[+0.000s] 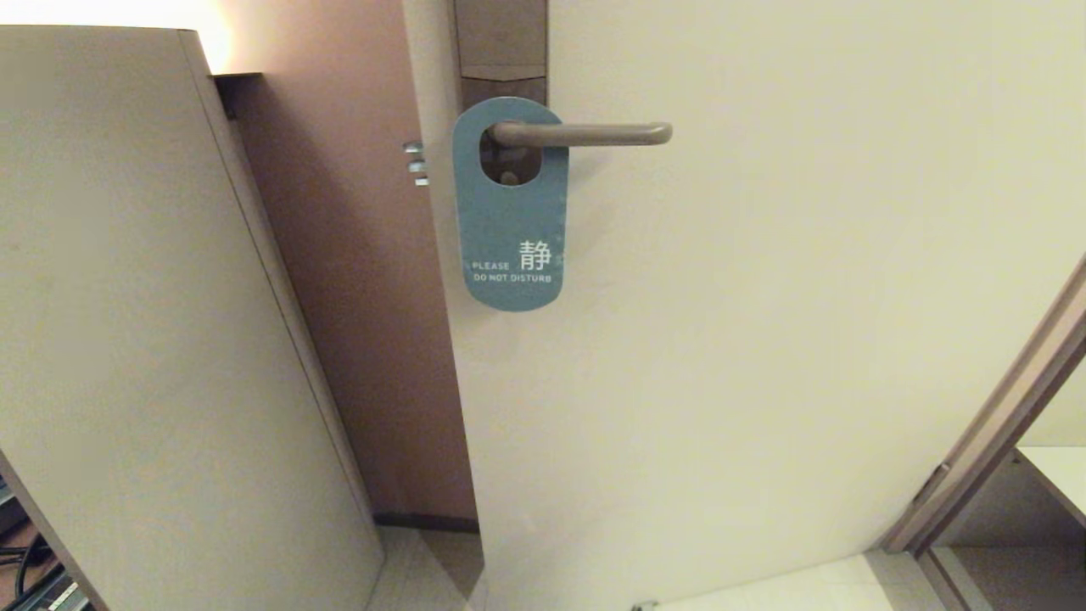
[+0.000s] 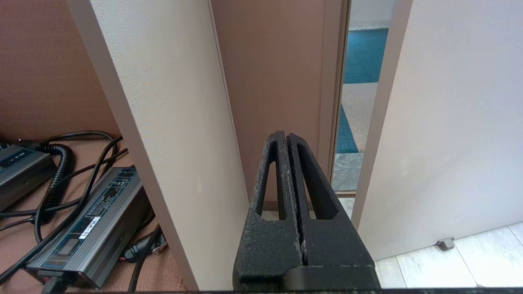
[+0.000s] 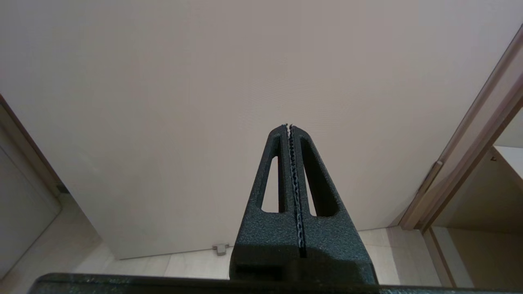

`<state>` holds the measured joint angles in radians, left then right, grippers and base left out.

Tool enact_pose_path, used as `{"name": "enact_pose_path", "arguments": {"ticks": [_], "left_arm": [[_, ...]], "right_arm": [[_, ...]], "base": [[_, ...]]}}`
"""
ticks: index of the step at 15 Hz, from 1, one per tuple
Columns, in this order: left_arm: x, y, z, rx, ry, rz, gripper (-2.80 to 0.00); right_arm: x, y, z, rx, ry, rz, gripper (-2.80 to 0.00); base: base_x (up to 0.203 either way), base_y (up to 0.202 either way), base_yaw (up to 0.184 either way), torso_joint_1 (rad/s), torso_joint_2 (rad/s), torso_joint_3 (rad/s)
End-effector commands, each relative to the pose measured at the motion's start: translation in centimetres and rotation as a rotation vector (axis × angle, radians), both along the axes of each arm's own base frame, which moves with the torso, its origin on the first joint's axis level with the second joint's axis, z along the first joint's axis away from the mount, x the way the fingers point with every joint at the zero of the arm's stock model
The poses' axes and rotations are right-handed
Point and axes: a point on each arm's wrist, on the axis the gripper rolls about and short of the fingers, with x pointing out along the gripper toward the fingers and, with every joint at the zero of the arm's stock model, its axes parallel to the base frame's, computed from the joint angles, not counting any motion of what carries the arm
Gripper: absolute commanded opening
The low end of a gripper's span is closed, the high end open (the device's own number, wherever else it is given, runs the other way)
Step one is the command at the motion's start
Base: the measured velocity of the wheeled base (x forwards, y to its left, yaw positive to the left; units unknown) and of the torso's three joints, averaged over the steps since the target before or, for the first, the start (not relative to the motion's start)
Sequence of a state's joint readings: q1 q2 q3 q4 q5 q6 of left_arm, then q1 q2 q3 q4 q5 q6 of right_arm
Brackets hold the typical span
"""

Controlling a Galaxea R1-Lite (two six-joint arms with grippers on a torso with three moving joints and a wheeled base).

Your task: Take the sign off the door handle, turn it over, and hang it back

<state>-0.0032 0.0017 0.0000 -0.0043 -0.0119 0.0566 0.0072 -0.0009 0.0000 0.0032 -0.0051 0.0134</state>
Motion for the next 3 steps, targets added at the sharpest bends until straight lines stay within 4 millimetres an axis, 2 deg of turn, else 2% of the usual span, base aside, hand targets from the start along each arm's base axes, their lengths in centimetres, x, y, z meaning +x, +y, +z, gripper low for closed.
{"name": "enact_pose_path", "arguments": {"ticks": [1,3], "left_arm": [[0.00,0.00,0.00,0.000,-0.001,-0.001,-2.80],[0.00,0.00,0.00,0.000,-0.001,0.000,-2.80]], "right_arm": [[0.01,0.00,0.00,0.006,0.001,-0.001,-2.80],[0.01,0.00,0.00,0.010,0.001,-0.001,-2.80]], "base": [[0.000,0.000,0.000,0.000,0.00,0.000],[0.000,0.000,0.000,0.000,0.00,0.000]]}}
